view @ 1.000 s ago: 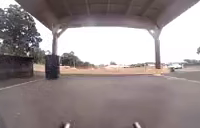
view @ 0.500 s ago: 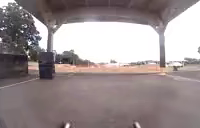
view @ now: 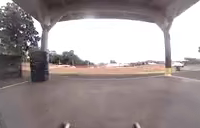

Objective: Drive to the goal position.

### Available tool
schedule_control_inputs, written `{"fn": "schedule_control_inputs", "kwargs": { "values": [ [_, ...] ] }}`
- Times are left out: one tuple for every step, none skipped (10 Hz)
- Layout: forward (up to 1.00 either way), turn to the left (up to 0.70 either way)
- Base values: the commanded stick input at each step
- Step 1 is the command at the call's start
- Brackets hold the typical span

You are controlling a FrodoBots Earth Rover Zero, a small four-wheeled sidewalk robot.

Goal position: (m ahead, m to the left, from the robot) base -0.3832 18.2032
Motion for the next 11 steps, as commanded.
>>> {"fn": "schedule_control_inputs", "kwargs": {
  "values": [
    [0.85, 0.00],
    [0.85, 0.00],
    [0.85, 0.00],
    [0.85, 0.00],
    [0.85, 0.00],
    [0.85, 0.00],
    [0.85, 0.00],
    [0.85, 0.00],
    [0.85, 0.00],
    [0.85, 0.00],
    [0.85, 0.00]
  ]
}}
